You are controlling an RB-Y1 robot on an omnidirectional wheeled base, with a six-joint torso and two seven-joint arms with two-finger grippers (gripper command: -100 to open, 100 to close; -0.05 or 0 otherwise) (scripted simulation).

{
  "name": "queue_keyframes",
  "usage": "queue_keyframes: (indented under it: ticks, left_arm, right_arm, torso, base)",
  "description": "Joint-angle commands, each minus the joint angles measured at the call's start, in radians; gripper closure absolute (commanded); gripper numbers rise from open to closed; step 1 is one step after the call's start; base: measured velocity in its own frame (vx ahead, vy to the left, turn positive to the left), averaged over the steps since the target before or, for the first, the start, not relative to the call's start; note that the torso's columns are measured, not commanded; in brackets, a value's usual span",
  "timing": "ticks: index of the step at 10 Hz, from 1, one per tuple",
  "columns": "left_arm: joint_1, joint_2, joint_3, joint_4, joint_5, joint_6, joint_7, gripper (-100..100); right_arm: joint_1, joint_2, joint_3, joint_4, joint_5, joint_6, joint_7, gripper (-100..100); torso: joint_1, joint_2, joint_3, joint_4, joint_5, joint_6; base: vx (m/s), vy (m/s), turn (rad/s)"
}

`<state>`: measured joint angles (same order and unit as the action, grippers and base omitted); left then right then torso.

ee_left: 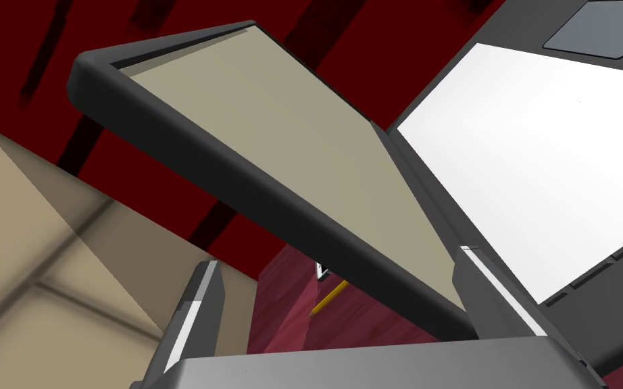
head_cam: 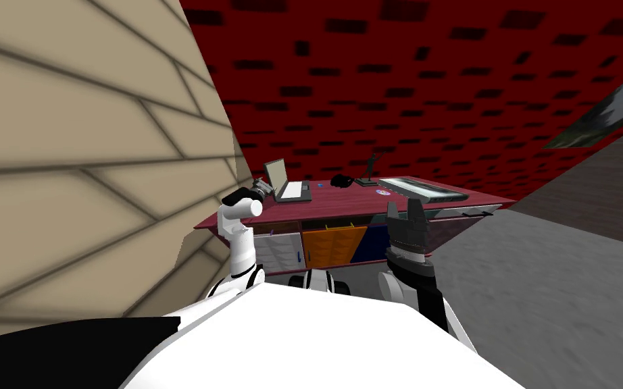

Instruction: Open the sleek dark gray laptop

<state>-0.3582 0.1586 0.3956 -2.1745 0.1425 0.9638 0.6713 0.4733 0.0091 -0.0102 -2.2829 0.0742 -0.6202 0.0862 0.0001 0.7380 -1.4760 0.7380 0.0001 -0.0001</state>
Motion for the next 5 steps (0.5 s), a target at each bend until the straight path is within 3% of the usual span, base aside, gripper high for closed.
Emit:
queue_keyframes:
  ticks: [1,2,3,4,5]
  left_arm:
    - [-0.013,0.005,0.005,0.003,0.0,0.02,0.007,-100]
    - [-0.022,0.011,0.01,-0.007,-0.002,0.044,0.013,-100]
    - [-0.019,0.007,0.008,-0.001,-0.002,0.031,0.011,-100]
    - [-0.02,0.008,0.008,-0.002,-0.002,0.034,0.011,100]
    - [-0.019,0.033,-0.013,0.014,-0.019,0.023,-0.028,100]
  right_arm:
    - [0.0,0.0,0.0,0.0,0.0,0.0,0.0,0]
    - [0.0,0.0,0.0,0.0,0.0,0.0,0.0,0]
    - [0.0,0.0,0.0,0.0,0.0,0.0,0.0,0]
    - [0.0,0.0,0.0,0.0,0.0,0.0,0.0,0]
    - [0.0,0.0,0.0,0.0,0.0,0.0,0.0,0]
  torso:
    - [0.0,0.0,0.0,0.0,0.0,0.0]
    - [-0.001,0.0,0.0,0.0,0.0,0.0]
    - [0.001,-0.004,-0.002,-0.001,0.0,0.0]
    - [0.0,-0.002,-0.001,-0.001,0.0,0.0]
    - [-0.001,0.002,0.001,0.001,-0.001,0.0]
  base:
    - [0.001,0.011,-0.014]
    - [0.09,0.039,-0.021]
    - [0.058,0.026,-0.008]
    - [0.007,0.003,-0.002]
    - [-0.004,-0.042,-0.057]
